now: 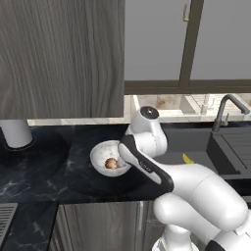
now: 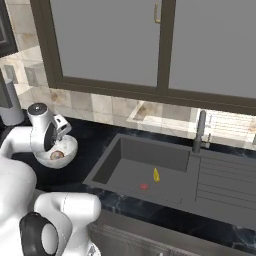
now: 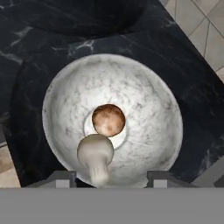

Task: Pick the mushrooms from the cabinet and place them in one bowl. Pick the lemon wedge from the sink and place it in the other bowl.

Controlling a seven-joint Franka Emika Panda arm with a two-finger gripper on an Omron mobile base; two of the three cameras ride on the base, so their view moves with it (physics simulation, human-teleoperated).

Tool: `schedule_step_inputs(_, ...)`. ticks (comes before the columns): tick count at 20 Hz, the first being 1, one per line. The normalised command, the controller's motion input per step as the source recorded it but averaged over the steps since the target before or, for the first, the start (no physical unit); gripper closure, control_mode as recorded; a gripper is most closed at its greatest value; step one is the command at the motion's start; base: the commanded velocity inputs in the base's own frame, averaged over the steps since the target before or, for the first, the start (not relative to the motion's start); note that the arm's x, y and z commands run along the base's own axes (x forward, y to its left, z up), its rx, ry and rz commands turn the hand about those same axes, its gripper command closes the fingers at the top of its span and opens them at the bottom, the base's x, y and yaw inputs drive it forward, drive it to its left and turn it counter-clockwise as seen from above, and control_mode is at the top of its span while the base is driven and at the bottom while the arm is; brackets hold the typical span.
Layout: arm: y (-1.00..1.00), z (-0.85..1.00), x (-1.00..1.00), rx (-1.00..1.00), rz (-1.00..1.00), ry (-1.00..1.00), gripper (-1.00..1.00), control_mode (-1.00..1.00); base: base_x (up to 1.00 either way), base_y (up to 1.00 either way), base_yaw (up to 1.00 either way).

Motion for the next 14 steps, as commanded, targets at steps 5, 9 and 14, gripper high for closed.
schedule_step_inputs(5, 0.05, 0.00, 0.13, 0.00, -0.01, 0.00, -1.00, -1.00, 0.00, 0.00, 0.00)
schedule_step_inputs(9, 0.09, 0.03, 0.05, -0.02, -0.05, 0.07, -1.00, -1.00, 0.00, 0.00, 0.00)
schedule_step_inputs(14, -0.18, 0.31, -0.13, 0.00, -0.04, 0.09, -1.00, -1.00, 0.00, 0.00, 0.00)
